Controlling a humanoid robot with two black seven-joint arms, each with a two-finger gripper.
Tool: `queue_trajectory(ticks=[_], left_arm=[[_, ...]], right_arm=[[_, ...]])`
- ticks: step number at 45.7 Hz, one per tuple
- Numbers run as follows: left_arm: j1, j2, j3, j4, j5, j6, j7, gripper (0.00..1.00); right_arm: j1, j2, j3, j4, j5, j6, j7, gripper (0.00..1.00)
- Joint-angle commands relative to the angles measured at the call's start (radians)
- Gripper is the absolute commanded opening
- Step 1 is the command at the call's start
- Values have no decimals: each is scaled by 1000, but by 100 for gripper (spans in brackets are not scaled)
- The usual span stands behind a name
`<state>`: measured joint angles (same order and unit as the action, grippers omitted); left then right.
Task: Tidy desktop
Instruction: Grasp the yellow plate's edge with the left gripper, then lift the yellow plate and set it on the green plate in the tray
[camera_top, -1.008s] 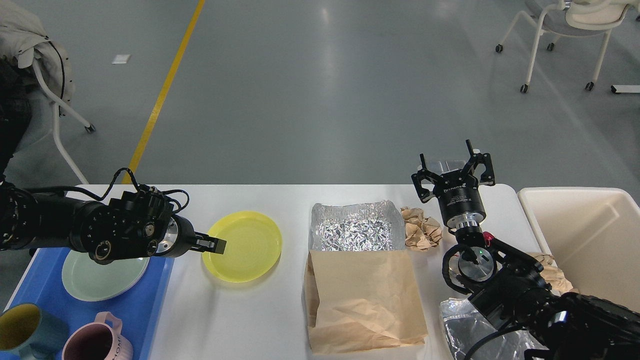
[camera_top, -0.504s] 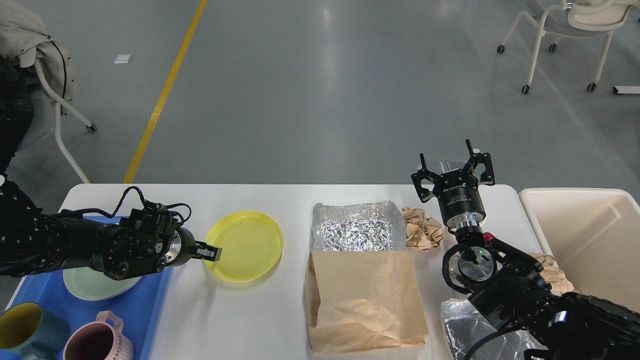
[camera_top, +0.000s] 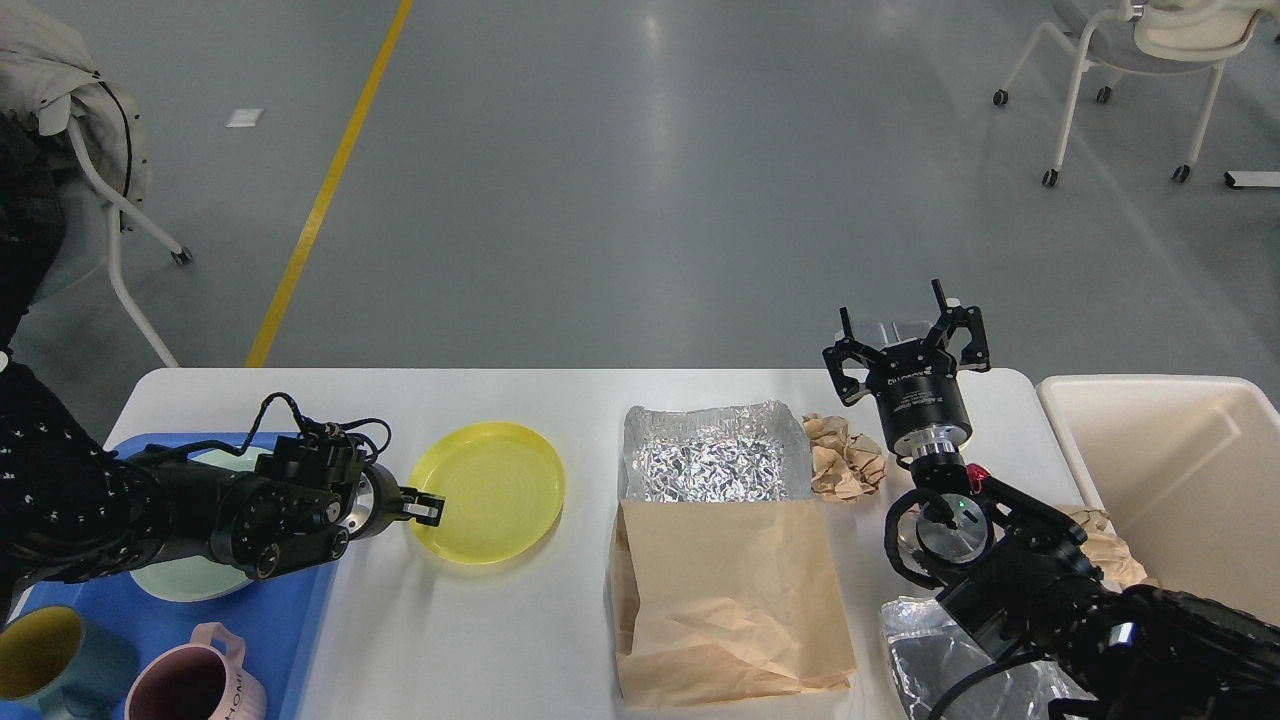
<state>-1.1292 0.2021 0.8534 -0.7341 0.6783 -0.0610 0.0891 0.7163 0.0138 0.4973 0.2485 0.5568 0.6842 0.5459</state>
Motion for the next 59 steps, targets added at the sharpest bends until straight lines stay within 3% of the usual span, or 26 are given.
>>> queue_trajectory(ticks=[1,9,18,37,53,59], left_arm=[[26,-32,0,47,0,-2,0,45],[43,-53,0,75,0,-6,0,29],[43,-53,0,75,0,-10,0,1],[-7,-27,-7,39,-6,-46,-29,0],[-322,229,-17,-416,-6,-89,-19,0],[-483,356,-45,-577,-6,-160,-17,0]], right_arm=[[0,0,0,0,0,0,-1,100],[0,0,0,0,0,0,0,100],[2,0,0,0,0,0,0,100],[0,0,1,2,0,0,-1,100],[0,0,0,2,0,0,0,100],[0,0,0,0,0,0,0,100]])
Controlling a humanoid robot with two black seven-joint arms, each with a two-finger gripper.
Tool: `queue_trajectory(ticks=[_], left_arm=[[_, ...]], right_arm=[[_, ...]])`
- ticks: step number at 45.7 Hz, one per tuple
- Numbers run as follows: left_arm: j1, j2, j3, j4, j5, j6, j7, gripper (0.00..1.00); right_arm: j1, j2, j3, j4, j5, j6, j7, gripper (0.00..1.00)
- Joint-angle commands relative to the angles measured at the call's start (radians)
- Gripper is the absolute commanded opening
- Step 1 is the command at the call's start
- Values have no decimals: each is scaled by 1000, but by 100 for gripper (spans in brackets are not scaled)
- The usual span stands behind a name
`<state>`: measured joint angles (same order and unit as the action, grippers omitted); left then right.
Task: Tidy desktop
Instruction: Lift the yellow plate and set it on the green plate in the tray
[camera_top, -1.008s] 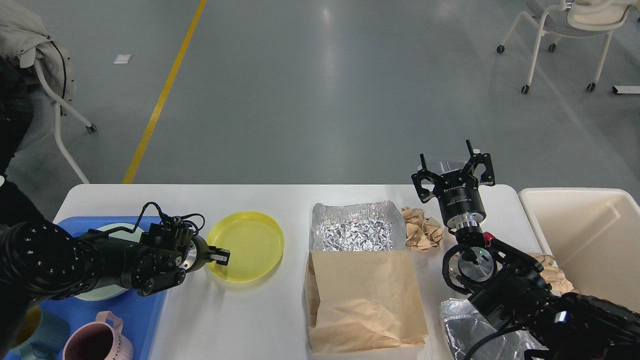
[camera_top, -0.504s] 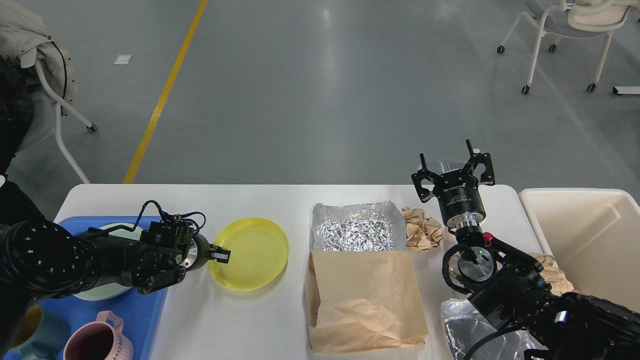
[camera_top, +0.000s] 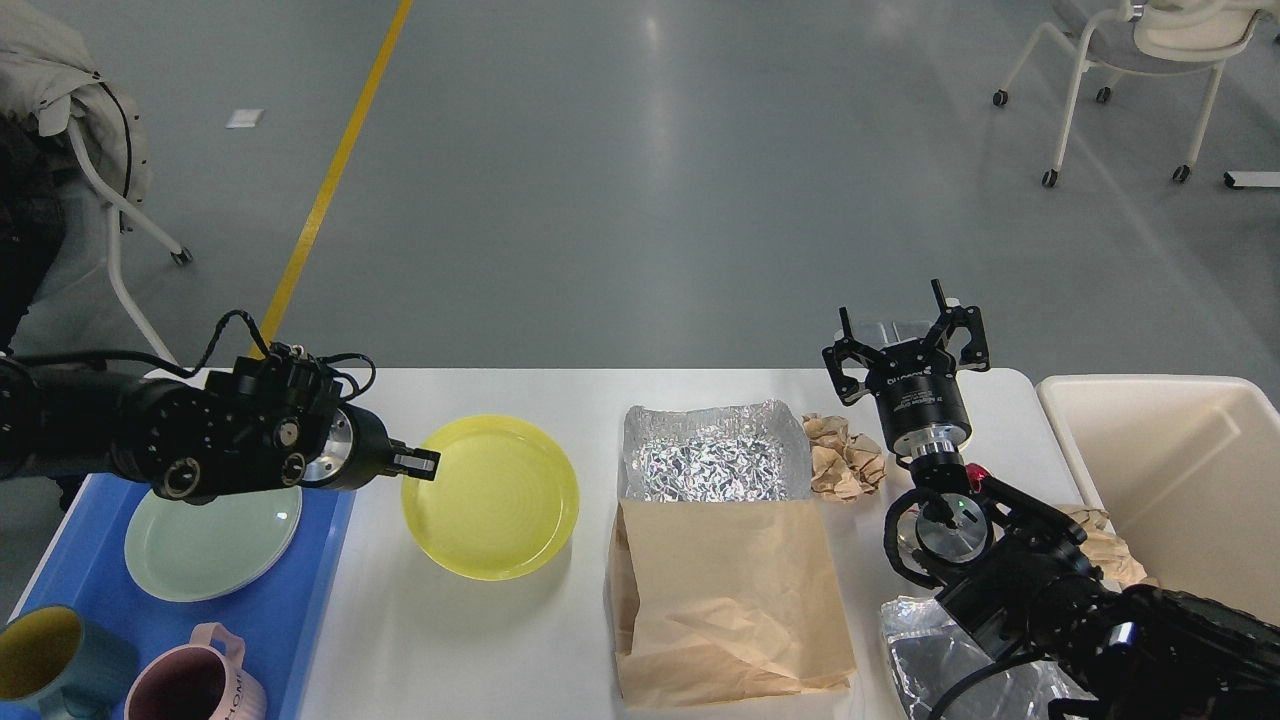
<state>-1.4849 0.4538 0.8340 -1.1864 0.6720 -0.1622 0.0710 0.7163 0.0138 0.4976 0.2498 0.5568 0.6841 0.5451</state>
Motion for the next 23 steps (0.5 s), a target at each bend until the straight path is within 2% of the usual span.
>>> queue_trajectory(ticks=[1,6,11,15,18,23], left_arm=[[-150,126,-36,-140,1,-80,3,0],[-261,258,-128,-186,1,-229,9,0],[-362,362,-248,-188,0,-399,13,0],[-403,434,-329,-180,1,-506,33,0],[-402,480,-360,-180,8,-542,41,0],[-373,540,-362,-177,93,-540,32,0]], right_arm=[[0,0,1,-1,0,0,1,100],[0,0,-1,-1,0,0,1,100],[0,0,-1,-1,0,0,1,100],[0,0,-1,-1,0,0,1,100],[0,0,-1,-1,0,0,1,100],[0,0,-1,-1,0,0,1,100]])
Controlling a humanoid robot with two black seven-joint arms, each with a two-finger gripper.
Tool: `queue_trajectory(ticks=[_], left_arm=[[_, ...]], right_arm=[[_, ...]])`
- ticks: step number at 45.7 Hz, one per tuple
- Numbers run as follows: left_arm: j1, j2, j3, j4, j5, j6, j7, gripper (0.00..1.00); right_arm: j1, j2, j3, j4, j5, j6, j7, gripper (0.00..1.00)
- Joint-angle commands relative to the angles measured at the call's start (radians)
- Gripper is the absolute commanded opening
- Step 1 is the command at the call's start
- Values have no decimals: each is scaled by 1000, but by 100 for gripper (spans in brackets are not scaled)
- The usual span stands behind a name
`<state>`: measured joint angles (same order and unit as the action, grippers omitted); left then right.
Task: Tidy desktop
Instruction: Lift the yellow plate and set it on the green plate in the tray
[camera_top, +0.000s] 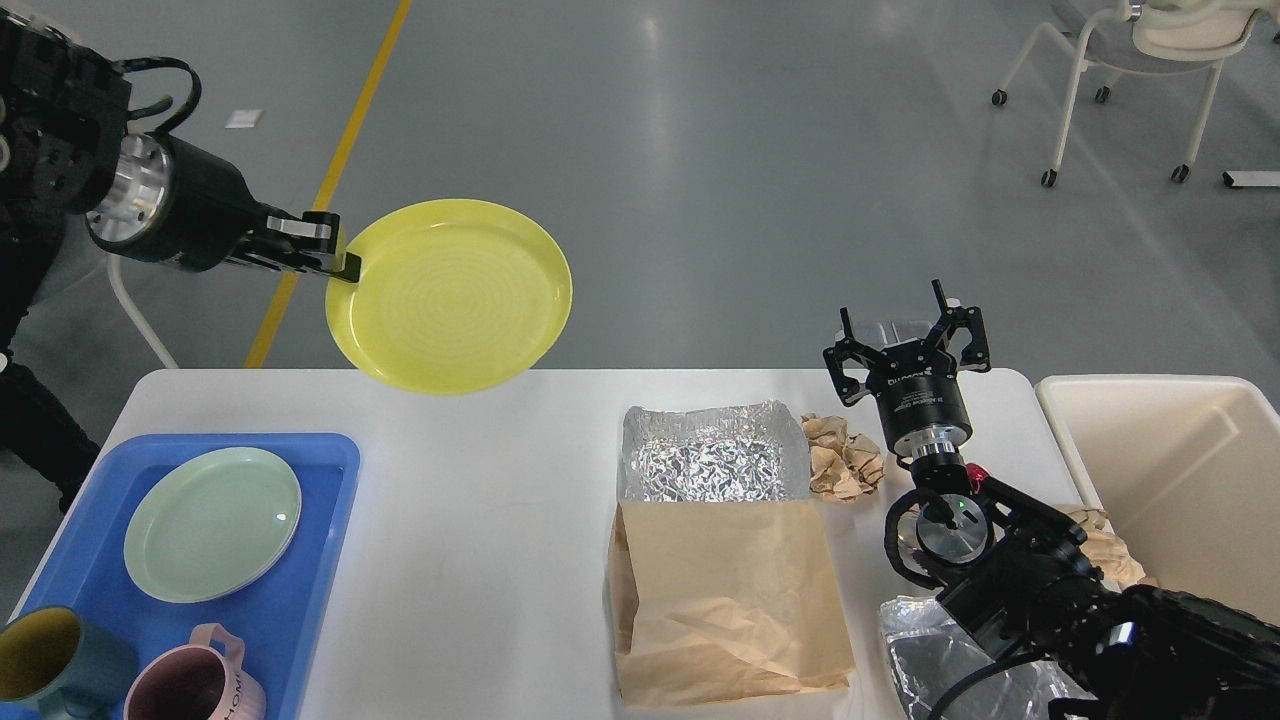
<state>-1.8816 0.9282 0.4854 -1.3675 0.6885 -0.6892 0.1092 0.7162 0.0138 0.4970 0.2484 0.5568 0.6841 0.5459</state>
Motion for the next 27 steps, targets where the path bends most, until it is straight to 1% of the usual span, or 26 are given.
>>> queue_trajectory(ticks=[1,4,6,7,9,11,13,15,16,18,20,23,27], left_arm=[[41,81,-13,7,101,-12,-14,0],[128,135,-25,45,172,-1,-31,0],[191,150,-33,92,233,13,-69,0],[223,152,-36,120,270,22,-98,0],[286,147,-41,192,357,54,-172,0],[360,135,-41,281,434,104,-248,0],[435,117,-41,365,482,154,-313,0],[496,98,-41,442,505,197,-365,0],[548,83,-37,508,508,218,-408,0],[582,75,-34,551,509,234,-434,0],[607,69,-33,574,514,240,-450,0],[637,66,-25,587,520,264,-457,0],[702,66,-24,593,522,324,-464,0]], right_arm=[[0,0,0,0,0,0,0,100],[0,0,0,0,0,0,0,100],[0,0,0,0,0,0,0,100],[0,0,0,0,0,0,0,100],[0,0,0,0,0,0,0,100],[0,0,0,0,0,0,0,100],[0,0,0,0,0,0,-1,100],[0,0,0,0,0,0,-1,100],[0,0,0,0,0,0,0,100],[0,0,0,0,0,0,0,100],[0,0,0,0,0,0,-1,100],[0,0,0,0,0,0,0,100],[0,0,0,0,0,0,0,100]])
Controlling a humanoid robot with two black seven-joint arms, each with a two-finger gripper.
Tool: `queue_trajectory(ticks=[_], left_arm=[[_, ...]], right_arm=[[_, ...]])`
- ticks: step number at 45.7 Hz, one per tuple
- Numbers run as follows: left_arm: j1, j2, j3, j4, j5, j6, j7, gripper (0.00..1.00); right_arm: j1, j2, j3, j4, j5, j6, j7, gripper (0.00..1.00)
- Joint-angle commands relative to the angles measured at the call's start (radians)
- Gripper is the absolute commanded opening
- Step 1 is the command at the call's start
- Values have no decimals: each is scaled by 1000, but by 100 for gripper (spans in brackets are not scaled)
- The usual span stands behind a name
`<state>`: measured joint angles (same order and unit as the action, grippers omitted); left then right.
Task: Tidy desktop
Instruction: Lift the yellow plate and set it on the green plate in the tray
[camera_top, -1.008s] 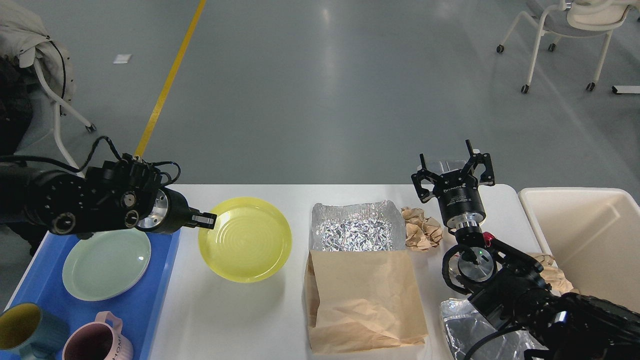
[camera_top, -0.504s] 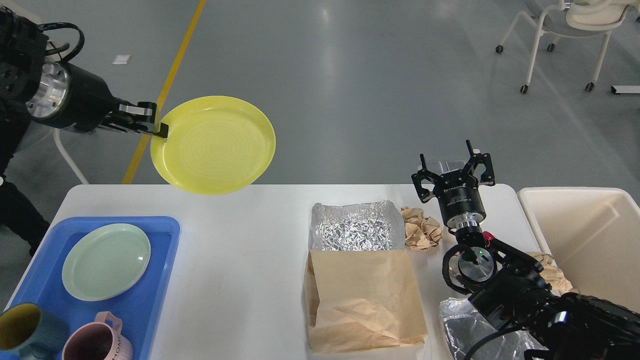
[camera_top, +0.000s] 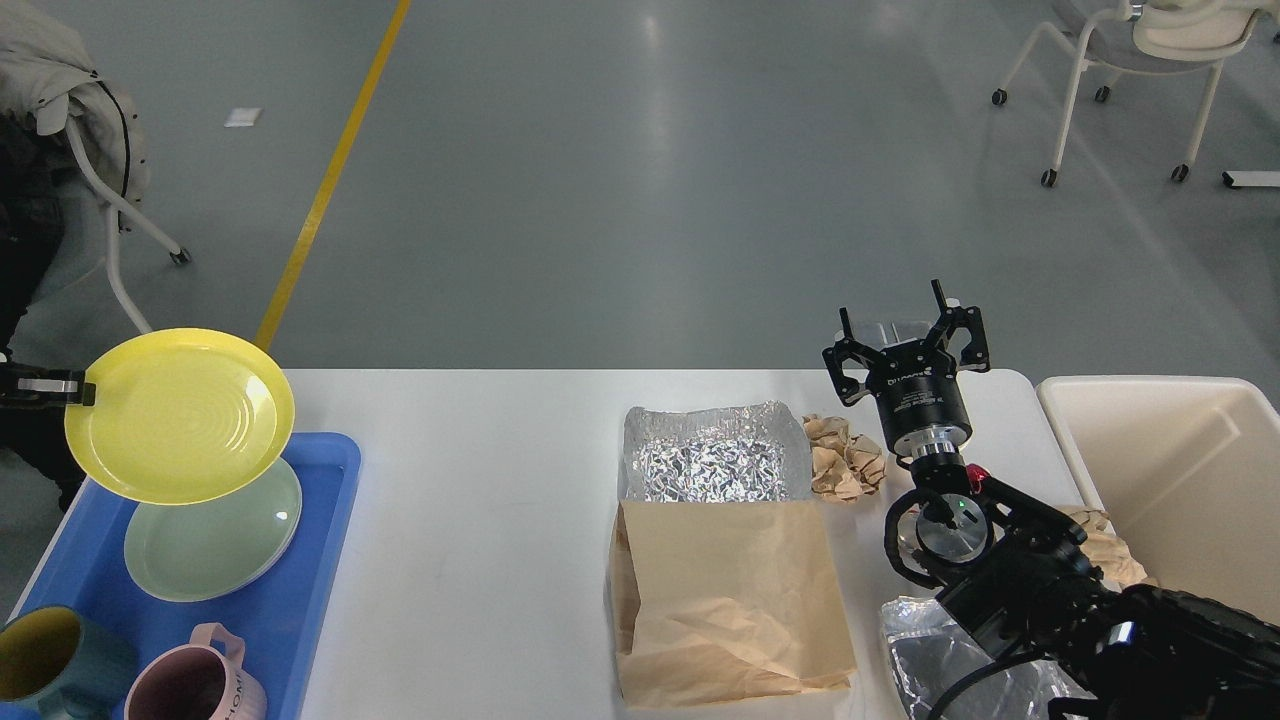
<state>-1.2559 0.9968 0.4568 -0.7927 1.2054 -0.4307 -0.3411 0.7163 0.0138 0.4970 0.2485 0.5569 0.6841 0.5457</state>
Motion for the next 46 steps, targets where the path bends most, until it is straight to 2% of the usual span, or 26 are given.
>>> queue_trajectory(ticks=[1,7,15,20,32,38,41,46], left_arm=[[98,-3,5,26,5,79,-16,0],[190,-73,6,128,3,147,-30,0],[291,-234,6,384,-18,168,-105,0],[329,-302,5,489,-20,168,-137,0],[362,-343,3,506,-20,178,-131,3],[363,-346,3,509,-20,179,-133,12],[363,-351,3,509,-20,179,-133,21],[362,-351,2,510,-21,181,-137,31]], right_arm=[[0,0,0,0,0,0,-1,100],[0,0,0,0,0,0,0,100],[0,0,0,0,0,0,-1,100],[0,0,0,0,0,0,0,100],[0,0,0,0,0,0,0,100],[0,0,0,0,0,0,-1,100],[0,0,0,0,0,0,0,100],[0,0,0,0,0,0,0,100]])
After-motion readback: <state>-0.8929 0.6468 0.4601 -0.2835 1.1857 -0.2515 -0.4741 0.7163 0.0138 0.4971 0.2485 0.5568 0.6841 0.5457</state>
